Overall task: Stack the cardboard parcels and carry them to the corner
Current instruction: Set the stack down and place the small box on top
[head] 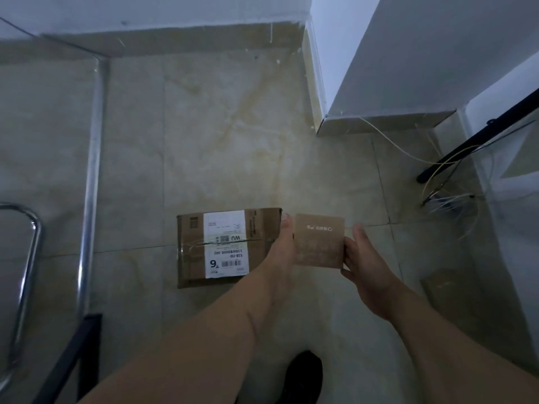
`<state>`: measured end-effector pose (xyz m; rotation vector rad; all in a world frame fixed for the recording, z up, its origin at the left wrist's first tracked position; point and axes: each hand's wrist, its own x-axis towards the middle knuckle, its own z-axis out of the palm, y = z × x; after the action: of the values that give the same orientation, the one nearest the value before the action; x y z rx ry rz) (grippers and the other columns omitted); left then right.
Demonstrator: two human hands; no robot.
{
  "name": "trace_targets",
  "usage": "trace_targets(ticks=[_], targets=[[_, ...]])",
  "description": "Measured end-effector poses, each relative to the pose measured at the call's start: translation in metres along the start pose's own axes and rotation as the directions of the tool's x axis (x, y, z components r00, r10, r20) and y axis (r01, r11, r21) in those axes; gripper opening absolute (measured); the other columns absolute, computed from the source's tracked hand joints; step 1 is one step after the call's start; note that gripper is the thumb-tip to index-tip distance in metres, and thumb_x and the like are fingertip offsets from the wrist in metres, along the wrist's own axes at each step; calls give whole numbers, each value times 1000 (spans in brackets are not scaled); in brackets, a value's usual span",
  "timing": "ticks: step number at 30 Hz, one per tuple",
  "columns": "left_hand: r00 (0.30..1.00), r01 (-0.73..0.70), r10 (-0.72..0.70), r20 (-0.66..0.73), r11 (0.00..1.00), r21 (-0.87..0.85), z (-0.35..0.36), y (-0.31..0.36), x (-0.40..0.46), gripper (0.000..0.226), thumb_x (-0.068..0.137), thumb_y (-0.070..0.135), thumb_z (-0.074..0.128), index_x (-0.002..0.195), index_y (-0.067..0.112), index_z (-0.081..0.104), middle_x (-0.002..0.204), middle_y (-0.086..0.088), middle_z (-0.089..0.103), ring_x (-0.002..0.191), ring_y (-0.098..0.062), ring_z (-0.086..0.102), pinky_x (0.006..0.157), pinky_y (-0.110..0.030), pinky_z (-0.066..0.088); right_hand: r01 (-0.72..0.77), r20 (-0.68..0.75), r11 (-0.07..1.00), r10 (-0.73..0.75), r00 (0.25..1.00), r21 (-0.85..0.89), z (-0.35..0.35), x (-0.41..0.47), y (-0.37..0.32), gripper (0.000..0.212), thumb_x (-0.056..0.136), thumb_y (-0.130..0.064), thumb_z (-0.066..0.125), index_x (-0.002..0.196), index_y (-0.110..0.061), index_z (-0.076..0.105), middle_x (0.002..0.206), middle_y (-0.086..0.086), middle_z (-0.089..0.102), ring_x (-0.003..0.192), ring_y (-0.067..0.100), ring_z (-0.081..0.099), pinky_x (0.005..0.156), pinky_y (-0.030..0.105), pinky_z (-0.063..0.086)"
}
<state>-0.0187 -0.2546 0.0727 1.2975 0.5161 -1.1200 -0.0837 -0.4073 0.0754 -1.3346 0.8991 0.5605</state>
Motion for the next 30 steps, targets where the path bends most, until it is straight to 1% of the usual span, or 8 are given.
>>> trace_targets(ticks=[5,7,10,13,18,21,24,30], targets=[[997,-16,11,-73,998,-62,-43,14,-41,81,88,79,20,106,25,78,121,-14,70,102,-26,62,79,-35,47,2,62,999,1,998,-48,49,-30,-28,78,99,-71,13,155,-30,47,149,-8,57,129,8,50,107,34,28],[993,-5,-4,-115,996,-84,-62,18,-53,78,90,77,20,114,25,74,113,-7,76,99,-22,72,74,-32,59,5,87,998,0,996,-56,69,-35,-33,77,99,-70,14,153,-29,51,144,-10,60,124,6,54,103,32,30],[994,-36,24,-108,993,-115,-94,21,-70,74,95,69,17,105,23,74,90,2,81,76,-9,77,51,-17,56,21,129,997,-12,992,-70,104,-39,-40,66,101,-67,15,138,-37,61,118,-23,68,97,-15,64,87,20,41],[991,-69,54,-126,991,-117,-123,19,-75,72,96,68,15,101,27,74,88,4,81,75,-7,77,52,-17,56,9,185,998,1,983,-55,133,-35,-41,64,100,-68,18,131,-37,66,114,-22,74,89,-16,72,77,15,49],[986,-65,47,-160,992,-105,-162,8,-76,81,94,72,11,118,23,71,114,-4,77,100,-14,74,68,-21,56,23,236,998,-8,972,-61,171,-22,-35,73,90,-78,27,127,-34,71,129,-9,75,112,1,72,96,26,53],[982,-67,46,-185,992,-110,-174,4,-74,80,93,73,13,128,26,66,122,-2,73,111,-16,69,78,-25,53,30,230,998,-15,973,-62,183,-19,-32,96,64,-93,40,132,-33,70,128,-11,75,119,6,69,115,39,45],[984,-72,55,-170,993,-92,-180,1,-72,76,93,74,14,128,31,65,124,1,72,114,-15,67,90,-29,51,49,248,995,-27,968,-83,188,-12,-25,101,63,-96,39,137,-33,67,132,-13,73,127,8,64,121,43,37],[987,-68,56,-154,995,-79,-185,-3,-59,80,92,75,10,126,29,67,120,1,74,108,-14,70,76,-25,53,65,245,993,-39,969,-96,190,5,-12,109,57,-102,42,139,-35,66,135,-10,72,132,13,61,123,48,32]])
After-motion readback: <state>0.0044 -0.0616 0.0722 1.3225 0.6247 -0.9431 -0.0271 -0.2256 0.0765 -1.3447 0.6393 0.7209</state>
